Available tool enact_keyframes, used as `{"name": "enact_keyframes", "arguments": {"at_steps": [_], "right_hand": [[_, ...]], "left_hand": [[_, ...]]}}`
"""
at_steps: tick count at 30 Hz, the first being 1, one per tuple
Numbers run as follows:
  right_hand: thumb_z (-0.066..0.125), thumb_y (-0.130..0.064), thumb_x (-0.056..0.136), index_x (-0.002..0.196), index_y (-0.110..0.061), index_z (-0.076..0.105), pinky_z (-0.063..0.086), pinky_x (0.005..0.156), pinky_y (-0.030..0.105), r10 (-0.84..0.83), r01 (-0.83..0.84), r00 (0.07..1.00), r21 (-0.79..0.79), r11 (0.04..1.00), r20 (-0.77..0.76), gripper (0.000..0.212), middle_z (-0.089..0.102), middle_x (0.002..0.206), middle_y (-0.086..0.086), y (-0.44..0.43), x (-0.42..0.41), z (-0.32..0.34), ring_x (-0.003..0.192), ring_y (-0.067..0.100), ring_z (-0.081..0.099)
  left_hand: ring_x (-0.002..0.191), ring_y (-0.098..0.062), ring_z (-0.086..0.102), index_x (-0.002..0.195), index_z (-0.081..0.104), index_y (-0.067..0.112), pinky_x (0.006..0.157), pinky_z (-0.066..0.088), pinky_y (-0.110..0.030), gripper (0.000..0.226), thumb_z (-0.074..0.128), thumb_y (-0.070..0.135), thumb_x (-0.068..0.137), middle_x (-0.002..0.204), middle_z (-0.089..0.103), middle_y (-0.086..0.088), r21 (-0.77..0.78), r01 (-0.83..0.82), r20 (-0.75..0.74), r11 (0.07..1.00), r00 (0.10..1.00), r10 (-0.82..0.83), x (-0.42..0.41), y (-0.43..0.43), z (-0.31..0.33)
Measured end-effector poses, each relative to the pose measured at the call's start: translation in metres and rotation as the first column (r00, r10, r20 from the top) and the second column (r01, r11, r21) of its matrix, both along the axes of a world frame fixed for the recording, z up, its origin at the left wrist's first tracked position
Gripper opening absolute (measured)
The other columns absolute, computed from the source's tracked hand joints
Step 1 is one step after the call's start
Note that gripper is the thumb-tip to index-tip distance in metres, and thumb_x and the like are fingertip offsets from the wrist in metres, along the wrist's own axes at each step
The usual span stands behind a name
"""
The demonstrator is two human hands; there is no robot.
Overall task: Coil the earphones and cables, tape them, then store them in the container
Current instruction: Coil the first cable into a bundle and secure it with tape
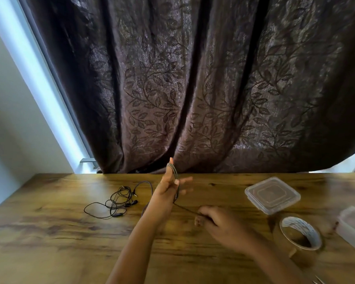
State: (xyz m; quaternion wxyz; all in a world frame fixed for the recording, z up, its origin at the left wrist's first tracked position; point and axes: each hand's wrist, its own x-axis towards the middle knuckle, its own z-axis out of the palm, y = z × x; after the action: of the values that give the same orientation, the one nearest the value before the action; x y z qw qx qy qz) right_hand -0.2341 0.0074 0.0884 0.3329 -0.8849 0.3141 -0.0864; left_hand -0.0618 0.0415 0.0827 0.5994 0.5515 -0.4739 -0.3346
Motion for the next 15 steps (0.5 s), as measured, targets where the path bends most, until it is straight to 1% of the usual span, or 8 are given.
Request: {"name": "enact_keyframes", "arguments": {"at_steps": [2,4,6,7,9,11,13,15], "right_hand": [[0.044,-0.038,0.098,0.102,-0.032,0.061,0.046,0.071,0.027,-0.023,0.022,1.0,-0.087,0.996,-0.018,0.019,0.062,0.089,-0.013,-0.002,-0.007,0.011,0.08,0.003,0.057],[0.047,-0.04,0.096,0.101,-0.032,0.063,0.044,0.067,0.027,-0.021,0.019,1.0,-0.176,0.984,-0.007,0.019,0.062,0.083,-0.013,-0.006,-0.01,0.026,0.075,0.004,0.056],[0.052,-0.039,0.094,0.097,-0.03,0.067,0.04,0.058,0.024,-0.002,0.001,1.0,-0.261,0.965,-0.002,0.018,0.063,0.08,-0.012,-0.011,-0.011,0.041,0.067,0.003,0.054],[0.054,-0.039,0.093,0.096,-0.03,0.068,0.038,0.055,0.023,-0.001,0.003,1.0,-0.295,0.956,0.007,0.017,0.062,0.078,-0.012,-0.014,-0.011,0.047,0.063,0.003,0.053],[0.061,-0.038,0.089,0.089,-0.031,0.07,0.044,0.055,0.029,0.005,0.024,0.996,-0.319,0.947,0.09,0.012,0.064,0.076,-0.011,-0.024,-0.011,0.055,0.062,0.007,0.055],[0.068,-0.032,0.085,0.082,-0.031,0.072,0.049,0.06,0.035,0.026,0.033,0.975,-0.264,0.964,0.219,0.005,0.063,0.073,-0.009,-0.035,-0.009,0.056,0.065,0.01,0.058],[0.072,-0.025,0.082,0.081,-0.028,0.073,0.047,0.059,0.025,0.022,0.037,0.939,-0.167,0.985,0.342,0.004,0.063,0.073,-0.01,-0.043,-0.004,0.052,0.067,0.005,0.058],[0.074,-0.02,0.08,0.081,-0.024,0.074,0.043,0.062,0.012,-0.006,0.058,0.895,-0.103,0.993,0.445,0.004,0.062,0.074,-0.013,-0.048,0.003,0.047,0.071,-0.003,0.058]], "left_hand": [[0.104,-0.006,0.063,0.148,0.013,0.032,0.09,0.05,-0.031,0.06,0.035,0.005,0.1,0.138,0.05,0.001,0.117,0.033,0.173,0.993,0.983,-0.053,0.002,0.005,-0.004],[0.112,-0.017,0.059,0.149,0.018,0.03,0.1,0.045,-0.04,0.058,0.039,0.009,0.099,0.129,0.056,-0.013,0.218,0.088,0.222,0.972,0.965,-0.137,-0.001,0.012,-0.005],[0.097,-0.024,0.059,0.148,0.021,0.027,0.091,0.048,-0.039,0.055,0.041,0.011,0.099,0.106,0.06,-0.011,0.309,0.083,0.234,0.947,0.959,-0.16,-0.008,0.017,-0.003],[0.09,-0.029,0.06,0.147,0.024,0.026,0.089,0.049,-0.045,0.053,0.041,0.012,0.099,0.098,0.061,-0.011,0.331,0.103,0.206,0.938,0.962,-0.179,-0.012,0.019,-0.001],[0.086,-0.034,0.065,0.143,0.03,0.021,0.084,0.054,-0.043,0.046,0.039,0.009,0.1,0.094,0.065,-0.016,0.335,0.235,0.036,0.912,0.964,-0.262,-0.017,0.024,0.002],[0.074,-0.024,0.067,0.131,0.041,0.015,0.07,0.055,-0.031,0.034,0.033,0.004,0.099,0.084,0.068,-0.015,0.29,0.38,-0.163,0.878,0.924,-0.346,-0.021,0.029,0.009],[0.067,-0.023,0.065,0.116,0.049,0.013,0.063,0.053,-0.028,0.026,0.036,0.005,0.095,0.076,0.068,-0.012,0.198,0.469,-0.344,0.86,0.855,-0.387,-0.023,0.034,0.018],[0.06,-0.024,0.062,0.112,0.052,0.008,0.061,0.053,-0.03,0.025,0.041,0.007,0.09,0.07,0.065,-0.012,0.097,0.501,-0.498,0.86,0.773,-0.394,-0.023,0.037,0.02]]}}
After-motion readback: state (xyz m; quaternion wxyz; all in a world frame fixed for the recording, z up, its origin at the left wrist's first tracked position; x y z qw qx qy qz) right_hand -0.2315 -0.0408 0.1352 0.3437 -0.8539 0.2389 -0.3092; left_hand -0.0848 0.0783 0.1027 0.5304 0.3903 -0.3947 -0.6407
